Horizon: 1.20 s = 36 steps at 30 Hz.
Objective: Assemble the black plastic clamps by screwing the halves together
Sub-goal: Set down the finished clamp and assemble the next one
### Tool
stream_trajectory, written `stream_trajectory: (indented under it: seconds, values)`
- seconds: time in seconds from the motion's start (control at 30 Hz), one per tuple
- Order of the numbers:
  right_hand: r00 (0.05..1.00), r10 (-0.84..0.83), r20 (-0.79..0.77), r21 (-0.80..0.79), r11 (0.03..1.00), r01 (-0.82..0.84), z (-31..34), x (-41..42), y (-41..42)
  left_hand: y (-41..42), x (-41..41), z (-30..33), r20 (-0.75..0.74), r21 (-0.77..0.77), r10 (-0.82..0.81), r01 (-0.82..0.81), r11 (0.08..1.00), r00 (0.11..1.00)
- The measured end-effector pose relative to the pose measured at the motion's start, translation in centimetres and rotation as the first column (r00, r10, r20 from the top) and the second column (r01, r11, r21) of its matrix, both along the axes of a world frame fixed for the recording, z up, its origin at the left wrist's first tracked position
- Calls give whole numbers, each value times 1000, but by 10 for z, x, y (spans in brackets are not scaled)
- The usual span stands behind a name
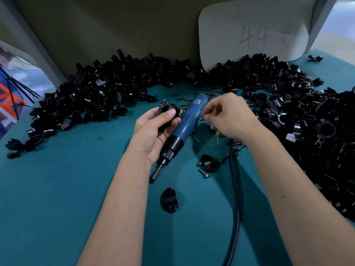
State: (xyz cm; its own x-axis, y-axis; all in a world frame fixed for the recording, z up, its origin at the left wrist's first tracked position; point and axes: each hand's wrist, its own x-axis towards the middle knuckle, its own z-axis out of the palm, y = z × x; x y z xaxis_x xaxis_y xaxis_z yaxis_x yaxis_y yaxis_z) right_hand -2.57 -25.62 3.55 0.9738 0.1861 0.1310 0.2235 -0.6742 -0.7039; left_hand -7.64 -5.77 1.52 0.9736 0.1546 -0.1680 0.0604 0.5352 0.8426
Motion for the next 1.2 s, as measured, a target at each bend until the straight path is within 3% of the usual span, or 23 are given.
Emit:
stream_trajectory:
  seconds: [0.1, 0.27, 0.67, 0.73, 0.8, 0.93, 1.0, 1.2]
  values:
    - [997, -40, 61, -163, 985, 49, -8, 3, -3, 2, 1, -1, -6, 13, 19, -19, 1000, 1000]
    - [1000, 25, 4, -238, 971, -23, -19, -3, 8, 4, 3, -2, 1, 2, 46, -46, 999, 999]
    - [1000, -3, -11, -128, 992, 1, -31, -5, 28, 3, 6, -7, -5, 12, 53, -53, 999, 999]
    - [998, 30, -53, -64, 997, -33, -27, -2, 21, 4, 6, -8, -4, 13, 54, -54, 998, 999]
    - [996, 45, -81, 122, 992, -35, -23, -1, 15, 5, 5, -8, 1, 12, 48, -48, 999, 999]
    - [999, 36, -19, 594, 804, -17, -16, -3, 15, 4, 4, -6, 25, 57, 24, -26, 998, 999]
    - [999, 25, 29, 650, 759, -38, -16, -5, 23, 2, 4, -6, 54, 107, 14, -19, 994, 998]
    - [996, 41, 82, 663, 744, -85, -21, -4, 27, 3, 1, -4, 132, 206, -86, 57, 977, 988]
